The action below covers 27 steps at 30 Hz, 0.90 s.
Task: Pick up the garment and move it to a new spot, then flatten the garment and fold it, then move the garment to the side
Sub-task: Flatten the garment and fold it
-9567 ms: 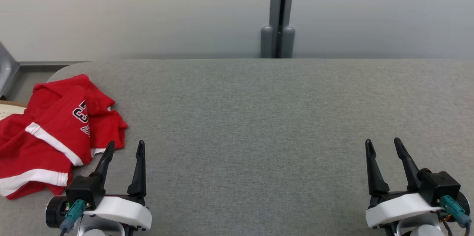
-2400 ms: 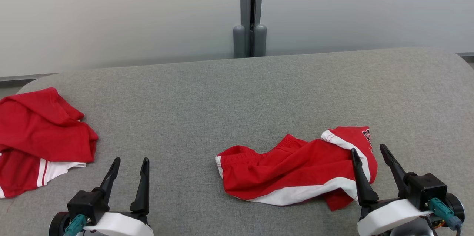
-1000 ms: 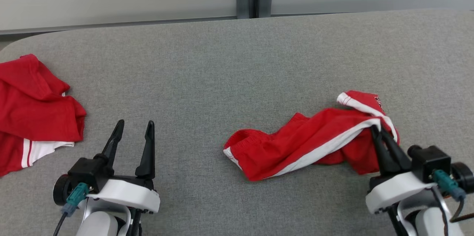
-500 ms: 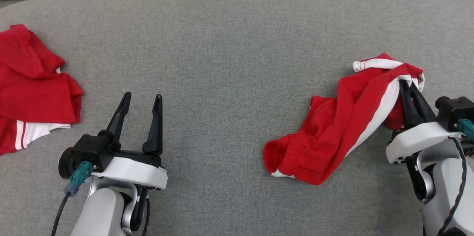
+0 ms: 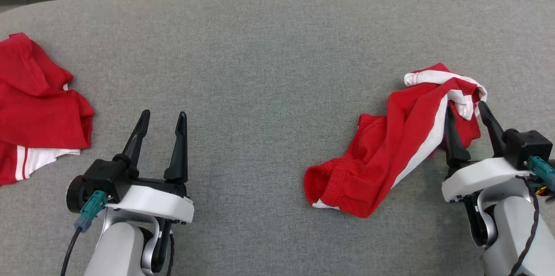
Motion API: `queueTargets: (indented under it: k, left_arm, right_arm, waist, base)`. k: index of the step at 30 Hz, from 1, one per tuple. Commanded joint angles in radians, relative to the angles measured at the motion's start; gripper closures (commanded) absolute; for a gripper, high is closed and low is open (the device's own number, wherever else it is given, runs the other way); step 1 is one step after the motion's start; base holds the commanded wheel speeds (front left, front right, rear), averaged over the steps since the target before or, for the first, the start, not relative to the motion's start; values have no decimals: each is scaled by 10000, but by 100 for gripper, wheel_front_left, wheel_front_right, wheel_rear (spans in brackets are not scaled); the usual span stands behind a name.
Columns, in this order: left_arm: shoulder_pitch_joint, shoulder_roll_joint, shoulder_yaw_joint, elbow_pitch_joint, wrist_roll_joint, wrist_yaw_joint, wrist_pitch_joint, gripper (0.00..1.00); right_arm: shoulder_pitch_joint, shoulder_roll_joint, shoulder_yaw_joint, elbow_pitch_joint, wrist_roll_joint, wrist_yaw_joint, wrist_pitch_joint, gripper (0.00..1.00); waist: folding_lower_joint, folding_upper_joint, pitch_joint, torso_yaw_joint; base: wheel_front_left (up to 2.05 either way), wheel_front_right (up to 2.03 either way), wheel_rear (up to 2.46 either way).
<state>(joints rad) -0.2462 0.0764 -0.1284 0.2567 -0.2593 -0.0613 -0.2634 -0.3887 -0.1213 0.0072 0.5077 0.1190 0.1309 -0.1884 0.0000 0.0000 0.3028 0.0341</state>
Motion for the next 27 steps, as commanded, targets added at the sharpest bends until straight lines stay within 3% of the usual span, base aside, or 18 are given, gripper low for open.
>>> queueTargets:
  k: [1,15,27]
  left_arm:
    - [109,7,76,-33,43,-49,-17,0]
    - [1133,-36,306,-191,261,-83,-17,0]
    - [1722,45,128,-31,375,-50,-17,0]
  right_arm:
    - [194,-80,-16,-277,60,-3,-104,0]
    - [2431,102,388,-3861,197,-3,1133,0]
    - [3700,426,459,-4716,216,-1,1729,0]
  waist:
    - [0,0,-196,-127]
    - [0,0,-1361,-334]
    - [0,0,-1915,-313]
  base:
    - [0,0,0]
    - [0,0,0]
    - [0,0,0]
